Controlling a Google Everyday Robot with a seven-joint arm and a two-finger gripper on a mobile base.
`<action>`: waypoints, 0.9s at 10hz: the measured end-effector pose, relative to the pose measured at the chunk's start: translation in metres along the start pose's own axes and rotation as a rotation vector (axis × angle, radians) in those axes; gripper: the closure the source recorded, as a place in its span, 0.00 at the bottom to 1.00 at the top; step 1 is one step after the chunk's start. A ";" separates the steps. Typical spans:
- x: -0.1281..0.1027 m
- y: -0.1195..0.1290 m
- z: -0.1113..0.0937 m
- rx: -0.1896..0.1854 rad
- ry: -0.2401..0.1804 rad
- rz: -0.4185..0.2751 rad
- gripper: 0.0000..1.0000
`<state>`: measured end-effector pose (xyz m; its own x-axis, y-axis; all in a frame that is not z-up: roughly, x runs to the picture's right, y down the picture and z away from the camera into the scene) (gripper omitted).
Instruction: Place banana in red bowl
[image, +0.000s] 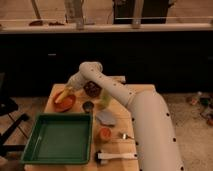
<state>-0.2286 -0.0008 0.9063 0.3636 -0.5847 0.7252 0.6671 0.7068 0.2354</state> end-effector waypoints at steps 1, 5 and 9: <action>0.000 0.000 0.000 0.000 0.000 0.000 0.81; 0.000 0.000 0.000 0.000 0.000 0.000 0.43; 0.000 0.000 0.000 0.000 0.000 0.000 0.20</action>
<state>-0.2284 -0.0008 0.9064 0.3640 -0.5845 0.7252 0.6670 0.7070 0.2351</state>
